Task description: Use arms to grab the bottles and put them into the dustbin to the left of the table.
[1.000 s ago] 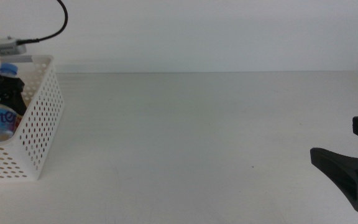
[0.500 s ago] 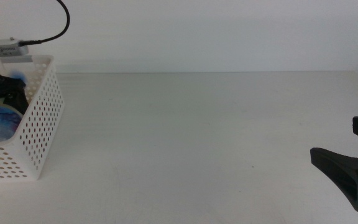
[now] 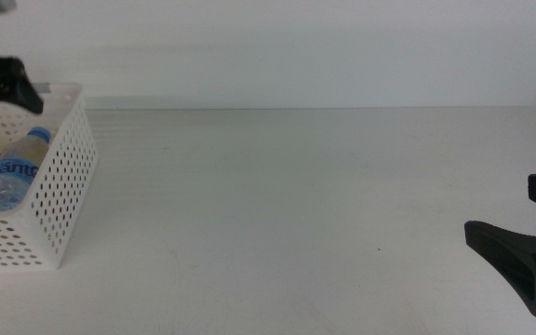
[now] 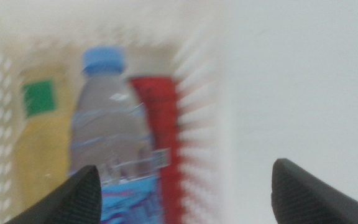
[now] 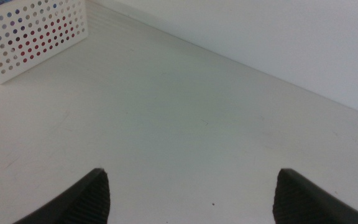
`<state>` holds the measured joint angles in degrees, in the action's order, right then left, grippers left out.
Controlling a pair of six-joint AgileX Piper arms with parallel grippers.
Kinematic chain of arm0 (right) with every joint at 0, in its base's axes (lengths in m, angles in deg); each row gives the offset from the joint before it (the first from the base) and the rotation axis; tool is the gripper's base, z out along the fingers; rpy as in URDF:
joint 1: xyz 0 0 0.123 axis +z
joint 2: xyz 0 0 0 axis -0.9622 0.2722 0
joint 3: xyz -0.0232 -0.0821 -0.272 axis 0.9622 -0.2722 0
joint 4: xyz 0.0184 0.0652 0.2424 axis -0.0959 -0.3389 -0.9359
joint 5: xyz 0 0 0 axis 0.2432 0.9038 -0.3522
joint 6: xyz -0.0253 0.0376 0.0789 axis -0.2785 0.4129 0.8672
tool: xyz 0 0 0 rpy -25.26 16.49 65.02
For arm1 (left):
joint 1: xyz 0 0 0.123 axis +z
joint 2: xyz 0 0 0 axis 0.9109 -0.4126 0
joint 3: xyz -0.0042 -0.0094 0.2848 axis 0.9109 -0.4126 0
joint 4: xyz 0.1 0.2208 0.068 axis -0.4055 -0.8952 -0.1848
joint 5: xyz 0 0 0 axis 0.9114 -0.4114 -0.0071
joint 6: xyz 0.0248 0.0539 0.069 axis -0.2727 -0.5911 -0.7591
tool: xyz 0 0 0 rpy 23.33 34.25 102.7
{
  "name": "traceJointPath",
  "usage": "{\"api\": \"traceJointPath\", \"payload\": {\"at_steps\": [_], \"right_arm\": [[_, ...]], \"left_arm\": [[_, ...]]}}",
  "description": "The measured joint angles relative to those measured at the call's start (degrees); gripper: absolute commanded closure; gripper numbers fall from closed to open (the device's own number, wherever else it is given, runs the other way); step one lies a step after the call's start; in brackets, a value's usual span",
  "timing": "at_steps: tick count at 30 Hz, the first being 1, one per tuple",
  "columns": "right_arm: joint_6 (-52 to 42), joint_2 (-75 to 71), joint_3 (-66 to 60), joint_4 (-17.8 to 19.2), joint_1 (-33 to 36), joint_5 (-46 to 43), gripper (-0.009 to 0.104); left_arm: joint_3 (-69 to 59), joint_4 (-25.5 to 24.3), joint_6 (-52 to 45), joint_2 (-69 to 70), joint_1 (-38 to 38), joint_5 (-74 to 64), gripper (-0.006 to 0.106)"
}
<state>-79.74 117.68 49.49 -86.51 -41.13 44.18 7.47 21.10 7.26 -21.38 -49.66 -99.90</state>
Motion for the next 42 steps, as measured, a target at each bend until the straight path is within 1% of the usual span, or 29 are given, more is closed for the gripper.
{"api": "traceJointPath", "payload": {"at_steps": [3,6,19,24,29,37,42], "right_arm": [[0.00,0.00,0.00,0.00,0.00,0.00,0.026],[0.00,0.00,0.00,0.00,0.00,0.00,0.026],[0.00,0.00,0.00,0.00,0.00,0.00,0.026],[0.00,0.00,0.00,0.00,0.00,0.00,0.026],[0.00,0.00,0.00,0.00,0.00,0.00,0.026],[0.00,0.00,0.00,0.00,0.00,0.00,0.026],[0.00,0.00,0.00,0.00,0.00,0.00,0.026]], "left_arm": [[-3.74,4.09,-3.18,4.44,-1.69,3.75,0.010],[-8.53,5.94,-5.56,9.84,-4.76,8.52,0.010],[-34.27,7.20,-10.05,36.67,-20.37,29.74,0.010],[-43.38,7.83,-10.35,45.67,-25.10,35.38,0.010],[-50.41,8.25,-10.35,52.89,-26.56,40.47,0.012],[-51.13,9.56,-10.35,55.02,-26.56,43.45,0.016],[-51.13,10.81,-10.35,55.02,-26.56,43.57,0.016]]}}
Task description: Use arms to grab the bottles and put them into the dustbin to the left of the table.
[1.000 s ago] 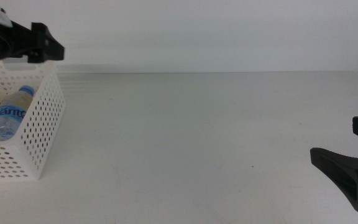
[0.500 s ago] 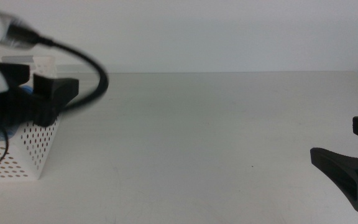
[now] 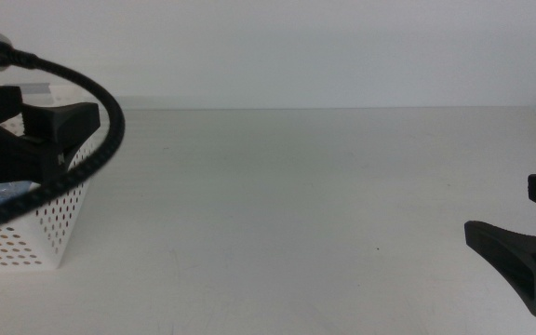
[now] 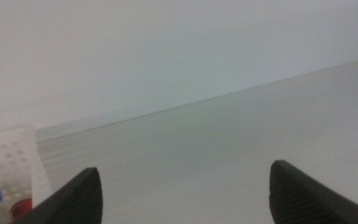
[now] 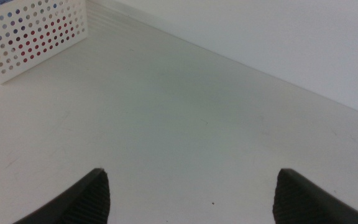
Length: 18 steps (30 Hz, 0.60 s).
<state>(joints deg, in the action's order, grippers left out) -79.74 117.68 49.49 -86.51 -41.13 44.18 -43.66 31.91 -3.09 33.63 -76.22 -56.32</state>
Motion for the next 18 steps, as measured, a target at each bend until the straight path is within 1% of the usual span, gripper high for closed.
{"api": "traceJointPath", "payload": {"at_steps": [6,11,13,18], "right_arm": [[0.00,0.00,0.00,0.00,0.04,0.00,0.026],[0.00,0.00,0.00,0.00,0.04,0.00,0.026],[0.00,0.00,0.00,0.00,0.04,0.00,0.026],[0.00,0.00,0.00,0.00,0.04,0.00,0.026]], "left_arm": [[0.00,1.29,0.00,0.00,0.00,0.28,0.016],[-0.26,1.10,1.14,0.00,0.00,1.84,0.016],[-0.52,-1.59,4.06,0.00,0.00,2.60,0.016],[-0.59,-13.81,18.16,0.65,0.00,2.73,0.016]]}}
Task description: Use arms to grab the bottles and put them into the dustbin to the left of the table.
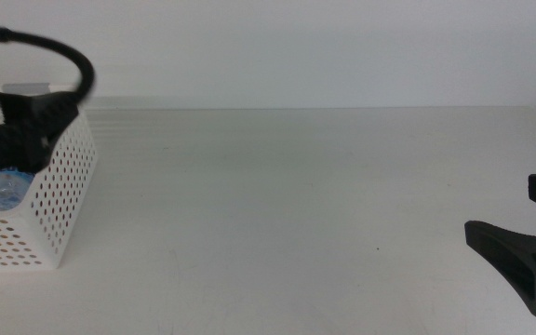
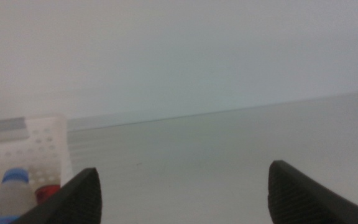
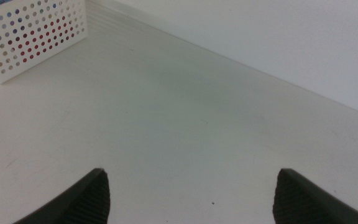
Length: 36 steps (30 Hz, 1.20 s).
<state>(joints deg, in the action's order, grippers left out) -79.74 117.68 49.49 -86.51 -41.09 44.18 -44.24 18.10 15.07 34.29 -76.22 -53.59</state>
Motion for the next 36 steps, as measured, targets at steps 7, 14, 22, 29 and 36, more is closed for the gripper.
{"api": "traceJointPath", "payload": {"at_steps": [7,14,22,29,36], "right_arm": [[0.00,0.00,0.00,0.00,0.00,0.00,0.026],[0.00,0.00,0.00,0.00,0.00,0.00,0.026],[0.00,-0.16,-0.41,-0.02,-5.95,0.00,0.026],[0.00,-4.63,-1.78,-2.80,-17.34,-2.29,0.026],[0.00,-19.48,-14.46,-6.06,-23.18,-8.21,0.026]], "left_arm": [[0.00,-5.03,13.40,0.08,0.00,0.28,0.016],[-0.41,-5.52,14.80,1.18,0.28,0.28,0.016],[-10.54,-7.97,14.85,9.56,3.62,0.64,0.016],[-22.00,-8.14,14.85,23.27,4.57,0.27,0.016],[-32.85,-8.14,14.85,35.39,4.57,0.32,0.016]]}}
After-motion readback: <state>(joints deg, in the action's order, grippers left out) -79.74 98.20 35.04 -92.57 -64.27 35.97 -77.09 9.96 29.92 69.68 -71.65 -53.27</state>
